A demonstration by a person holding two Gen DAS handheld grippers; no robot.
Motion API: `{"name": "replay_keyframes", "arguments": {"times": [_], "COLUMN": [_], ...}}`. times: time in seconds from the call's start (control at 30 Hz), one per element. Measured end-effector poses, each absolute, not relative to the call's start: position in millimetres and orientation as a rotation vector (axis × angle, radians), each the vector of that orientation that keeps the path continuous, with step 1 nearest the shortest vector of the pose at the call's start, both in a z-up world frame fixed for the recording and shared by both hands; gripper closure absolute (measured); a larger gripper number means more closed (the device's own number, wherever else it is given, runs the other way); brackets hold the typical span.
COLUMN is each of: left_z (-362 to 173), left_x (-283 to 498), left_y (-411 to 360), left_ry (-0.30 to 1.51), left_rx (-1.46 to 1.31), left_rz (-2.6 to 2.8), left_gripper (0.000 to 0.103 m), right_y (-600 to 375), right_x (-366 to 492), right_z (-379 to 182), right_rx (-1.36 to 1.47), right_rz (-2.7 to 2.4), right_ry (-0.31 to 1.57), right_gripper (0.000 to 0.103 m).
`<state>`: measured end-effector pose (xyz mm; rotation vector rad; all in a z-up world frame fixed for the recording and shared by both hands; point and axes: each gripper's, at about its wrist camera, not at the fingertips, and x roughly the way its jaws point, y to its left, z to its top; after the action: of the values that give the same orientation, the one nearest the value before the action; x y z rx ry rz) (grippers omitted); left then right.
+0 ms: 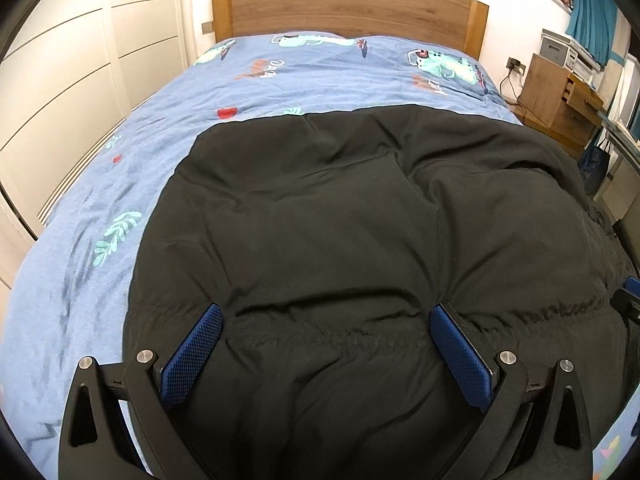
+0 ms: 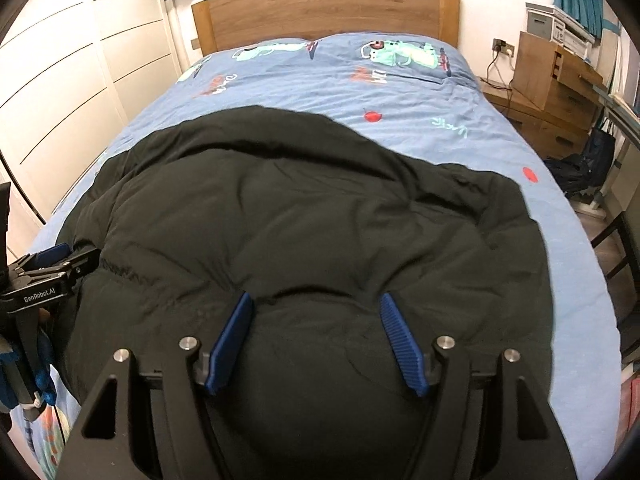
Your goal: Fold large clothes
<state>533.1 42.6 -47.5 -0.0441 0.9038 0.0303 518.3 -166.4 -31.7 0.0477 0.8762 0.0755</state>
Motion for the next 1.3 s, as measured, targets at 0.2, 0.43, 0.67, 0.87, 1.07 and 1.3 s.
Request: {"name": "replay_keyframes", "arguments": {"times": [0.2,0.43,0.67,0.87,1.07,1.3], "left_z": [-39.5,-27.9,-57.5,-112.7,-148.2,-151.9], "left_x": [524.9,509.9,494.7,492.3,502.2,503.0], "left_y": [49.2,102.0,172.4,205.6,189.3,165.1], "left_ry": [0.902,0.886,0.978,1.073,1.121,1.125], "left_rx": [-0.036,-0.115,-0.321,-0.616,-0.762,-0.835], "left_rz": [0.03,0.034,0.006,-0.153,-0.336,-0.443], "left_gripper": [0.001,0.001,0.001,0.001,0.001,0.001], "right_y": [-201.0,-271.5,-341.8,-370.3,-367.8,-333.6], "right_x": [501.7,480.7,468.2,471.7,479.8,493.2], "right_z": [-18.8,-15.1,-45.8,-102.5,-152.0,-162.2], "right_rx": [0.083,0.191,0.405,0.689,0.889,0.919], "right_rz": [0.005,-0.112,-0.113,0.052,0.219,0.346], "right_ry": [0.847,0.856,0.92,0.994,1.046,1.045], "right_gripper": [0.031,0.029,0.028,0.026,0.014,0.005]}}
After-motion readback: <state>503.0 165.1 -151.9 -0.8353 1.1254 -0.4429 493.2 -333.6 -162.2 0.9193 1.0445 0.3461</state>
